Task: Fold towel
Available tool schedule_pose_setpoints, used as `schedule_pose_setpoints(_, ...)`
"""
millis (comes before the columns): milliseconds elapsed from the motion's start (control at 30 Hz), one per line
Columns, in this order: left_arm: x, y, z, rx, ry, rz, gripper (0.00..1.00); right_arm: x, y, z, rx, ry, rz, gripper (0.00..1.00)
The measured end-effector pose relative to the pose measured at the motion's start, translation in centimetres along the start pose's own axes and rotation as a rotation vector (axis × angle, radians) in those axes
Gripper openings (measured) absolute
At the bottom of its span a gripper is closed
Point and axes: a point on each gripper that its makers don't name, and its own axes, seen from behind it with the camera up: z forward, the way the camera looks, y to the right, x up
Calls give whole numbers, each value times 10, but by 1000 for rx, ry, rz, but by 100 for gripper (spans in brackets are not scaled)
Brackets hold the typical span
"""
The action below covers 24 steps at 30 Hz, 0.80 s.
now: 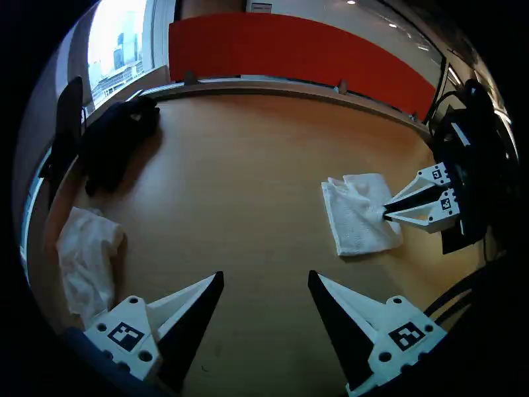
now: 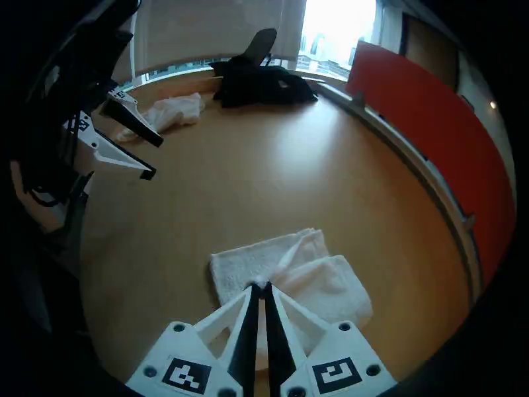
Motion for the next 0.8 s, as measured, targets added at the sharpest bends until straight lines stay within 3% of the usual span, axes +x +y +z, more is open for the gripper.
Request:
schedule_pose_setpoints(167,0,-1,0,0,-1,-3,95,0,-1,0,4,2,5,10)
schedule_pose_setpoints(267,0,-2,0,2,-1,-3,94,-1,-1,-1,5,2,7,16)
schedule_pose_setpoints(333,0,-2,0,2,-1,-3,95,-2,-2,-1,7,2,12,27)
schedule_pose_setpoints(467,0,-3,-1,3,0,-2,95,-4,-4,-3,14,4,29,63)
schedule_pose_setpoints(533,0,-2,-1,3,0,-2,95,-5,-4,-3,12,6,39,74)
schedule_pose_setpoints(800,0,0,-1,0,2,1,94,-11,-2,-5,-6,6,83,79)
